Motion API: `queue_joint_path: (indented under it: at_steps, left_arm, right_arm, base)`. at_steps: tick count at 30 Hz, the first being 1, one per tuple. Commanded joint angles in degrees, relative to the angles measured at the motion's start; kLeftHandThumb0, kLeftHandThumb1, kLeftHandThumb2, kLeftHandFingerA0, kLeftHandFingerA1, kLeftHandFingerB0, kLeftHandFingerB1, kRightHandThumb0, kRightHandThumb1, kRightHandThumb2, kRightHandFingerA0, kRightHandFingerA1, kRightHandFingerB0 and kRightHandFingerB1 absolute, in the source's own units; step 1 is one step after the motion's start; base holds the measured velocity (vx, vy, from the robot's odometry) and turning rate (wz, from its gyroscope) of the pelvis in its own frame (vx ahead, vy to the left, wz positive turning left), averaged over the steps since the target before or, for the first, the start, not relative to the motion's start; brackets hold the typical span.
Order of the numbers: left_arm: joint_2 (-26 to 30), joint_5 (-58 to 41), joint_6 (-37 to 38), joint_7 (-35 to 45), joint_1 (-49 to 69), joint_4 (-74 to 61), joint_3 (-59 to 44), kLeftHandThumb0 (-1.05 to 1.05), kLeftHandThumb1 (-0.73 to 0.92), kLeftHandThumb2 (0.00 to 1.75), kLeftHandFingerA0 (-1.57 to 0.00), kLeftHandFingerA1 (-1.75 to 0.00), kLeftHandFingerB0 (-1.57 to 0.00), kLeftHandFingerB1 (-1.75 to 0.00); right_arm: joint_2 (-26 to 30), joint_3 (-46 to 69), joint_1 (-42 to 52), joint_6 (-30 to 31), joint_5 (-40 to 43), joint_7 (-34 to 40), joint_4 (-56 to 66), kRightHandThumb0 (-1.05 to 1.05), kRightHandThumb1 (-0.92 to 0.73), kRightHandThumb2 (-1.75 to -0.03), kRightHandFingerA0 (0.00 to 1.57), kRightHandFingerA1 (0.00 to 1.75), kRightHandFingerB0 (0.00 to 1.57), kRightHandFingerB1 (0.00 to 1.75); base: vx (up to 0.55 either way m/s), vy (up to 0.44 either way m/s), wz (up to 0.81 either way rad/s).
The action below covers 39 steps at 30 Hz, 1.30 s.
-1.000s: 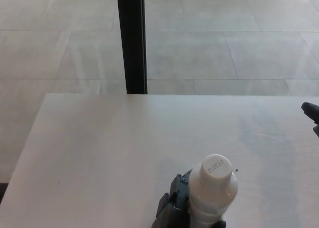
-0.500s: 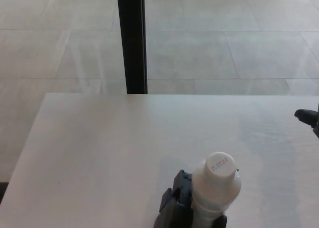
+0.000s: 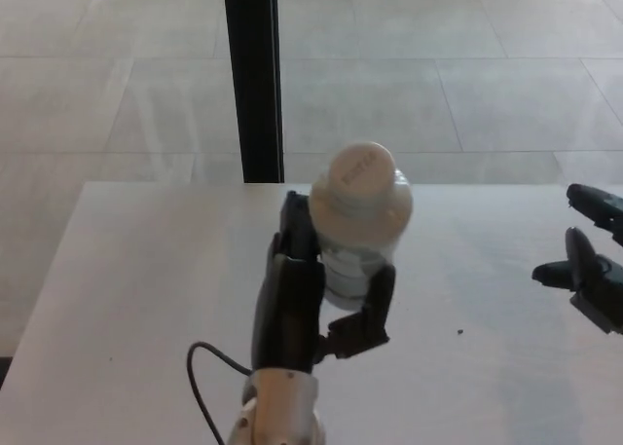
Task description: The robot uses its left hand to to lift the bottle kept on the middle of the desk and tilts it towards its right hand. It then uses its right hand to rotate its cap to open it and places the bottle and cap back on the desk
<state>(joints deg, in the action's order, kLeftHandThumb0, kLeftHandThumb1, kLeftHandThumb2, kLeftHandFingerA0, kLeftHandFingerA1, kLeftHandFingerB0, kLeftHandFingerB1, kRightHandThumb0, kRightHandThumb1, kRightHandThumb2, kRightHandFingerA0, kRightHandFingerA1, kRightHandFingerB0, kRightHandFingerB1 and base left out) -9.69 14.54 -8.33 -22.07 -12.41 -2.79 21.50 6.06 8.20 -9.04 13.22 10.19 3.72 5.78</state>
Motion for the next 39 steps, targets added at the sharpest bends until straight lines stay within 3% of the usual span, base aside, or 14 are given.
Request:
queue_joint_path:
  at_steps: [1, 4, 6, 7, 8, 12, 14, 16, 17, 18, 19, 28, 29, 39]
  left_arm:
    - [5.6, 0.3, -10.2, 6.7, -1.2, -4.1, -6.3, 0.14, 0.69, 1.51, -1.18, -1.75, -0.98, -1.55]
    - [7.7, 0.2, -12.4, 9.1, -1.4, -4.8, -7.0, 0.14, 0.68, 1.52, -1.19, -1.75, -0.98, -1.54]
    - [11.2, 1.6, -13.8, 11.6, -0.7, -5.3, -6.7, 0.13, 0.61, 1.42, -1.2, -1.75, -0.98, -1.52]
    - [13.8, 3.0, -14.4, 13.3, -0.2, -5.6, -5.9, 0.1, 0.76, 1.34, -1.09, -1.21, -1.02, -1.16]
    - [15.0, 3.5, -15.1, 13.9, 0.0, -6.0, -5.5, 0.15, 0.62, 1.4, -1.11, -1.75, -0.94, -1.52]
    - [19.3, 5.5, -16.6, 16.7, 0.3, -7.1, -3.3, 0.19, 0.56, 1.36, -0.9, -1.75, -0.8, -1.59]
    - [21.7, 7.3, -18.2, 18.6, 0.4, -8.1, -1.2, 0.17, 0.56, 1.25, -0.9, -1.75, -0.82, -1.55]
    - [23.3, 8.3, -19.5, 19.6, 0.2, -8.6, 0.2, 0.17, 0.56, 1.25, -0.9, -1.75, -0.82, -1.55]
    - [24.9, 10.6, -20.8, 20.8, -0.3, -8.9, 2.2, 0.15, 0.59, 1.19, -0.95, -1.75, -0.83, -1.44]
    - [25.9, 12.0, -21.0, 21.1, -0.6, -8.7, 3.4, 0.21, 0.55, 1.17, -1.18, -1.38, -1.02, -1.22]
    - [26.8, 13.0, -21.5, 21.8, -1.1, -8.4, 4.6, 0.13, 0.56, 1.12, -0.93, -1.75, -0.83, -1.46]
    - [24.8, 12.7, -23.9, 22.3, -1.8, -8.5, 6.0, 0.14, 0.62, 1.2, -0.95, -1.75, -0.82, -1.44]
    - [24.0, 12.5, -24.6, 22.3, -1.9, -8.6, 5.5, 0.14, 0.62, 1.2, -0.94, -1.75, -0.82, -1.46]
    - [18.6, 12.8, -18.6, 18.5, -0.7, -7.2, 3.7, 0.19, 0.6, 1.22, -0.93, -1.75, -0.84, -1.55]
  right_arm:
    - [3.2, -5.8, 3.1, -5.9, -7.0, -3.4, 3.6, -0.47, -0.65, -0.6, 0.84, 0.92, 0.59, 0.4]
    - [3.7, -7.5, 3.5, -5.9, -8.0, -3.4, 4.6, -0.47, -0.52, -0.94, 0.78, 0.88, 0.5, 0.58]
    - [4.4, -9.4, 3.3, -6.4, -9.2, -4.2, 5.8, -0.52, -0.62, -0.6, 0.81, 0.86, 0.59, 0.39]
    - [4.4, -10.2, 2.9, -6.9, -9.3, -4.6, 6.7, -0.55, -0.59, -0.6, 0.82, 0.85, 0.59, 0.39]
    - [4.4, -10.5, 2.6, -6.6, -8.9, -5.0, 7.5, -0.55, -0.61, -0.59, 0.8, 0.85, 0.59, 0.38]
    - [5.1, -11.8, 1.1, -7.8, -10.5, -5.1, 9.2, -0.58, -0.6, -0.6, 0.8, 0.86, 0.58, 0.38]
    - [5.5, -12.6, 0.1, -8.2, -11.5, -5.3, 10.7, -0.63, -0.52, -0.92, 0.78, 0.86, 0.49, 0.55]
    - [5.7, -13.0, -0.5, -8.6, -11.9, -5.5, 11.3, -0.63, -0.52, -0.92, 0.78, 0.86, 0.49, 0.55]
    - [5.5, -13.3, -1.1, -7.2, -11.8, -5.6, 13.2, -0.62, -0.59, -0.6, 0.78, 0.91, 0.57, 0.39]
    - [5.4, -13.7, -1.4, -7.4, -11.9, -5.8, 13.7, -0.59, -0.6, -0.6, 0.78, 0.9, 0.57, 0.38]
    - [5.4, -14.3, -1.9, -7.1, -12.4, -6.0, 14.4, -0.6, -0.59, -0.6, 0.79, 0.9, 0.56, 0.38]
    - [5.0, -17.4, -1.9, -5.1, -15.2, -6.3, 16.2, -0.63, -0.51, -0.92, 0.75, 0.91, 0.45, 0.53]
    - [5.1, -17.8, -1.5, -5.1, -15.6, -6.6, 16.2, -0.6, -0.6, -0.61, 0.75, 0.97, 0.53, 0.38]
    - [7.1, -21.8, 4.9, -5.8, -20.3, -7.7, 13.8, -0.56, -0.58, -0.58, 0.72, 1.02, 0.5, 0.39]
  base:
    - [0.0, 0.0, 0.0]
    - [0.0, 0.0, 0.0]
    - [0.0, 0.0, 0.0]
    - [0.0, 0.0, 0.0]
    - [0.0, 0.0, 0.0]
    - [0.0, 0.0, 0.0]
    - [0.0, 0.0, 0.0]
    - [0.0, 0.0, 0.0]
    - [0.0, 0.0, 0.0]
    - [0.0, 0.0, 0.0]
    - [0.0, 0.0, 0.0]
    - [0.0, 0.0, 0.0]
    - [0.0, 0.0, 0.0]
    - [0.0, 0.0, 0.0]
